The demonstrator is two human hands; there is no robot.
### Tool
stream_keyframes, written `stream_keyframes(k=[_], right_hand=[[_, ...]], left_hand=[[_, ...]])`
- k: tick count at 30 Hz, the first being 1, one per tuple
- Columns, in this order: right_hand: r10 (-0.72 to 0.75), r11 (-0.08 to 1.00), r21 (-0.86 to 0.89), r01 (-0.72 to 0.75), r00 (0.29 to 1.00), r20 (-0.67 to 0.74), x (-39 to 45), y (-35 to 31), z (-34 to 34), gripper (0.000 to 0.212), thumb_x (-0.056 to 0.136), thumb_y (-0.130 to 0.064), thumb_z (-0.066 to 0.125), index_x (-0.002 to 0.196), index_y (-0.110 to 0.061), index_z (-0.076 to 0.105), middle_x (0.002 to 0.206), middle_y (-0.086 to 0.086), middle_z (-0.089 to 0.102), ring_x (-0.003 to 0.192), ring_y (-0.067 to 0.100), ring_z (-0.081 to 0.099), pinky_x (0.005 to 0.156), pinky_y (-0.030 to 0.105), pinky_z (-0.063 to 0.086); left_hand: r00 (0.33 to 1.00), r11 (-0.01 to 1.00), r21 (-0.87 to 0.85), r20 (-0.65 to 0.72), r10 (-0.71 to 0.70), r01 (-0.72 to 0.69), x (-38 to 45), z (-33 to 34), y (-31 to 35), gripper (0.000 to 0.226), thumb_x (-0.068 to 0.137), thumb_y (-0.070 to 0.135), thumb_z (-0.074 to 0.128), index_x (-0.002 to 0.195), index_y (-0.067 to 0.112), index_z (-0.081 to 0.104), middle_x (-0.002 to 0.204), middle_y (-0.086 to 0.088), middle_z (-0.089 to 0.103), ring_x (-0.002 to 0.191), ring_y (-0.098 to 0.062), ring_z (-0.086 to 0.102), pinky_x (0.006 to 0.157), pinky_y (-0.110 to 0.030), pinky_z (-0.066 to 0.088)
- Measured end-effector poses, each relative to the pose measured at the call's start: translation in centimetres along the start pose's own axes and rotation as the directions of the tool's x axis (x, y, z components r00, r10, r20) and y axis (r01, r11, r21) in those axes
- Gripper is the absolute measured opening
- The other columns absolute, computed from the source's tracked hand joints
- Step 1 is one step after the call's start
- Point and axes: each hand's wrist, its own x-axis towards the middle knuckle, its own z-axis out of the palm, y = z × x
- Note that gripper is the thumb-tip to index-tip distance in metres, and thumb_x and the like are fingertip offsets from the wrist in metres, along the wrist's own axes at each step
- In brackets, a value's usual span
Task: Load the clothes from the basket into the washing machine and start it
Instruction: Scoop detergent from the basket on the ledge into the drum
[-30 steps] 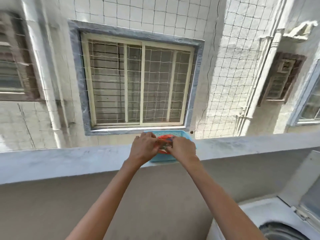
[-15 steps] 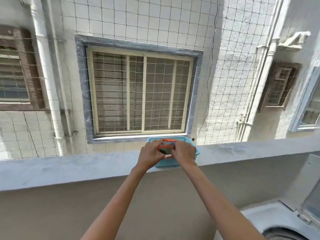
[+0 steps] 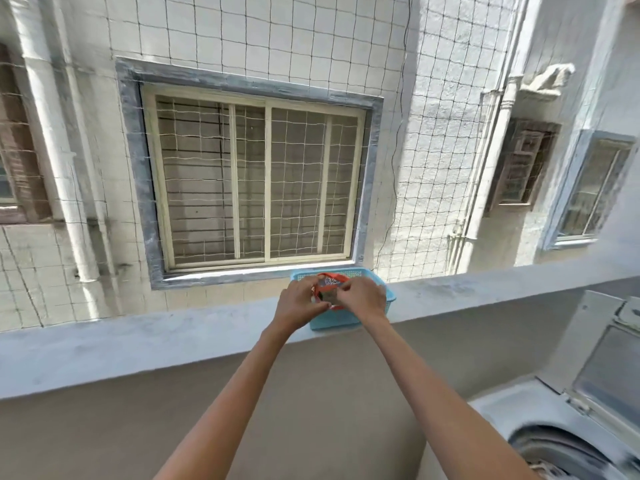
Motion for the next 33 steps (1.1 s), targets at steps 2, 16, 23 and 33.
stream_keyframes(k=[2, 16, 23, 33], right_hand=[[0.106, 0.987, 0.119, -0.107, 0.994, 0.015, 0.2, 0.2, -0.4, 0.025, 0.083, -0.034, 0.056, 0.093, -0.018, 0.074, 0.094, 0.005, 0.070, 0.097, 0.025, 0.061, 0.095, 0.037, 0.038], [0.407, 0.640, 0.640, -0.425, 0.894, 0.186, -0.7, 3.4, -2.0, 0.026, 0.079, -0.029, 0.060, 0.086, -0.005, 0.064, 0.074, 0.005, 0.061, 0.064, 0.014, 0.044, 0.056, 0.027, 0.033], [0.456, 0.565, 0.688, -0.455, 0.868, 0.198, -1.5, 4.8, -2.3, 0.020, 0.076, -0.025, 0.062, 0.075, -0.007, 0.054, 0.067, 0.004, 0.045, 0.060, 0.015, 0.036, 0.053, 0.026, 0.028], [0.473, 0.481, 0.802, -0.353, 0.875, 0.101, -2.0, 7.6, -6.1, 0.019, 0.078, -0.026, 0.059, 0.063, -0.015, 0.062, 0.072, 0.004, 0.050, 0.058, 0.015, 0.031, 0.054, 0.027, 0.027]], left_hand=[[1.000, 1.000, 0.011, -0.004, 0.000, 0.000, 0.2, 0.0, -0.2, 0.048, 0.077, 0.022, 0.072, 0.123, 0.016, 0.060, 0.118, -0.003, 0.065, 0.108, -0.024, 0.056, 0.084, -0.031, 0.043], [0.999, 0.999, 0.039, 0.039, 0.021, -0.022, 0.9, -0.3, 0.3, 0.054, 0.075, 0.027, 0.075, 0.126, 0.021, 0.058, 0.123, -0.003, 0.062, 0.109, -0.022, 0.057, 0.088, -0.034, 0.047], [0.996, 1.000, 0.014, 0.082, -0.014, 0.013, 1.6, 0.0, 0.4, 0.048, 0.081, 0.033, 0.070, 0.124, 0.018, 0.058, 0.118, -0.002, 0.062, 0.108, -0.023, 0.058, 0.089, -0.037, 0.049], [0.984, 0.931, -0.365, -0.165, -0.068, 0.003, 3.5, 1.1, 5.1, 0.027, 0.098, 0.016, 0.043, 0.105, 0.001, 0.063, 0.111, -0.019, 0.062, 0.106, -0.033, 0.055, 0.089, -0.040, 0.043]])
